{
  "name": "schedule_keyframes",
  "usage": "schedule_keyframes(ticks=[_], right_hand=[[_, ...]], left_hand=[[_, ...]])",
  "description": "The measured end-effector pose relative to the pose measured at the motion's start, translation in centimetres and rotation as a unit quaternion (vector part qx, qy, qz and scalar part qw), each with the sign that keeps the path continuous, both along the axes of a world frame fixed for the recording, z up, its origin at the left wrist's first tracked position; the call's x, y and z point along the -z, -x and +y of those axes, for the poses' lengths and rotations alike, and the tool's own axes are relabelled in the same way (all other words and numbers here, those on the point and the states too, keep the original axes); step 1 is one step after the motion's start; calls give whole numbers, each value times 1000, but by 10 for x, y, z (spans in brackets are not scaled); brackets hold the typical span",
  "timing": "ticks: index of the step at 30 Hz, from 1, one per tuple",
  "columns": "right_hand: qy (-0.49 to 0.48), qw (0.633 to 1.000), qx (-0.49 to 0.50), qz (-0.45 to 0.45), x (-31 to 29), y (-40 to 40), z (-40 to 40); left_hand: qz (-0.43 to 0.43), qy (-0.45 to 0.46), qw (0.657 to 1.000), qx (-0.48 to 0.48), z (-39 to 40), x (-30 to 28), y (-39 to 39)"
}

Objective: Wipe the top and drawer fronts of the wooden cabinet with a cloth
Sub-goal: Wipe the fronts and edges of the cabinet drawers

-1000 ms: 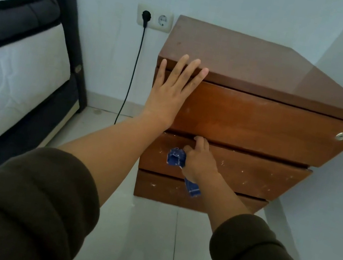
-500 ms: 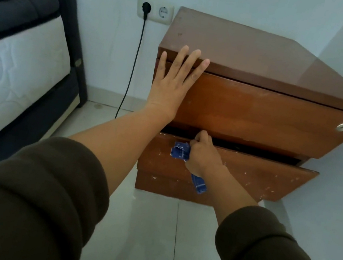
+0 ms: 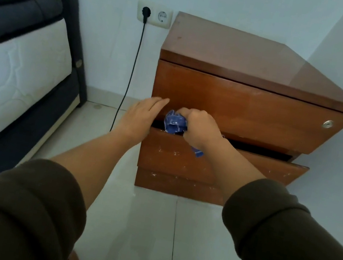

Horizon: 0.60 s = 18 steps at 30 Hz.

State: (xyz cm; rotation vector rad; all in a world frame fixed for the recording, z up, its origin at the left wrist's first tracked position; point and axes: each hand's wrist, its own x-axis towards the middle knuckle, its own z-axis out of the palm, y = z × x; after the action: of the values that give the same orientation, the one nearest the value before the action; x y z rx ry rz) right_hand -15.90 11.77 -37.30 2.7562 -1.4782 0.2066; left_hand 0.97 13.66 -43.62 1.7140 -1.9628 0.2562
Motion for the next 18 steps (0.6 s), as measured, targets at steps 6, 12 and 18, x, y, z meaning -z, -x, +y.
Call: schedule_keyframes(ticks=[6,12,18], right_hand=[[5,1000,-27,10,24,-44,3],[-59,996,-16,68,37,-68,-2],[-48,997,13,64,37,-48,-4]], left_hand=[[213,-197,955,-66,13,23,-2],[259,-198,943,-65,10,27,-11],[185,-159,968,-58,9,28,-1]])
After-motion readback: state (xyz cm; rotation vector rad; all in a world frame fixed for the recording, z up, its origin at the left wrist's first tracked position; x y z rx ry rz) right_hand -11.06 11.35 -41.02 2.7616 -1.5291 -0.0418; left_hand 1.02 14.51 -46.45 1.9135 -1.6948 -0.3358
